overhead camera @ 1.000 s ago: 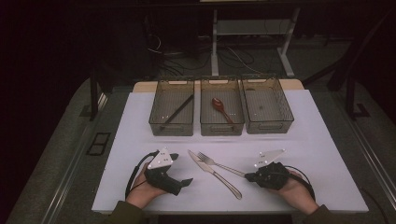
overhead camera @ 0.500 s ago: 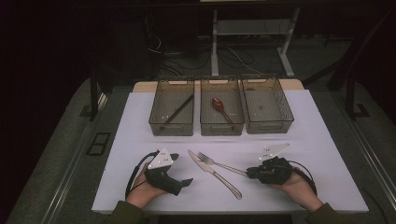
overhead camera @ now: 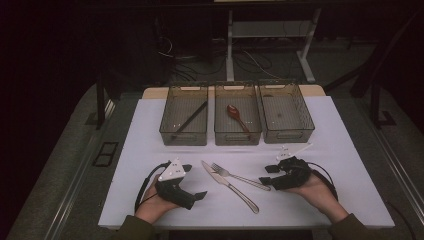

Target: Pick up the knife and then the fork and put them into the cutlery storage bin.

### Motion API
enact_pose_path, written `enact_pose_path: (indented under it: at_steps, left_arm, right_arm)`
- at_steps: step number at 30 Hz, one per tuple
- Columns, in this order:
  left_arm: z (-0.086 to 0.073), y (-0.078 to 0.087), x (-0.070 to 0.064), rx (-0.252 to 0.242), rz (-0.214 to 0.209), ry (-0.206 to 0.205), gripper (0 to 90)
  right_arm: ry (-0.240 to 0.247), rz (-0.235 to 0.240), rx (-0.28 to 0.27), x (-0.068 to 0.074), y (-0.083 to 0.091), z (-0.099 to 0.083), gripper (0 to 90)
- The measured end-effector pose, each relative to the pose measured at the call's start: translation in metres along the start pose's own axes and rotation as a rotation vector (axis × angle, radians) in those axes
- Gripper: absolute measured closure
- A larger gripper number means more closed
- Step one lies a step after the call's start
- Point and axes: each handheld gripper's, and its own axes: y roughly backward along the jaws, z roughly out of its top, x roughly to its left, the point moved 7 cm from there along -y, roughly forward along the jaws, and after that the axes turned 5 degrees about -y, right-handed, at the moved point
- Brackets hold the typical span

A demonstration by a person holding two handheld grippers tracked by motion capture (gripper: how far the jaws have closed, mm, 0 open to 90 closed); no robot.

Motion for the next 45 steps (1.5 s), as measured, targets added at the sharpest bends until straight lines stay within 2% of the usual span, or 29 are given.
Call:
enact_pose_path:
  at_steps: [11, 22, 27, 31, 36, 41, 45]
  left_arm:
    - [0.001, -0.001, -0.001, -0.002, -0.006, 0.005, 0.0]
    - [0.002, -0.002, -0.002, -0.013, -0.007, 0.012, 0.0]
    - [0.002, -0.001, -0.001, -0.015, -0.007, 0.012, 0.0]
    - [0.002, -0.001, -0.001, -0.017, -0.011, 0.006, 0.0]
    - [0.002, -0.001, -0.001, -0.017, -0.011, 0.006, 0.0]
    - [0.002, -0.001, -0.002, -0.012, -0.011, 0.006, 0.0]
    - [0.002, -0.001, -0.002, -0.012, -0.013, 0.008, 0.0]
  right_arm:
    - [0.031, 0.024, 0.016, 0.004, -0.010, 0.027, 42.5]
    - [0.049, 0.021, 0.094, 0.011, -0.029, 0.051, 43.8]
    - [0.070, 0.007, 0.151, 0.014, -0.039, 0.061, 47.2]
    - [0.117, -0.004, 0.231, 0.017, -0.050, 0.064, 51.0]
    - [0.183, -0.026, 0.316, 0.022, -0.062, 0.063, 56.5]
    - [0.226, -0.035, 0.400, 0.026, -0.071, 0.059, 66.2]
    - [0.251, -0.038, 0.470, 0.028, -0.078, 0.057, 70.4]
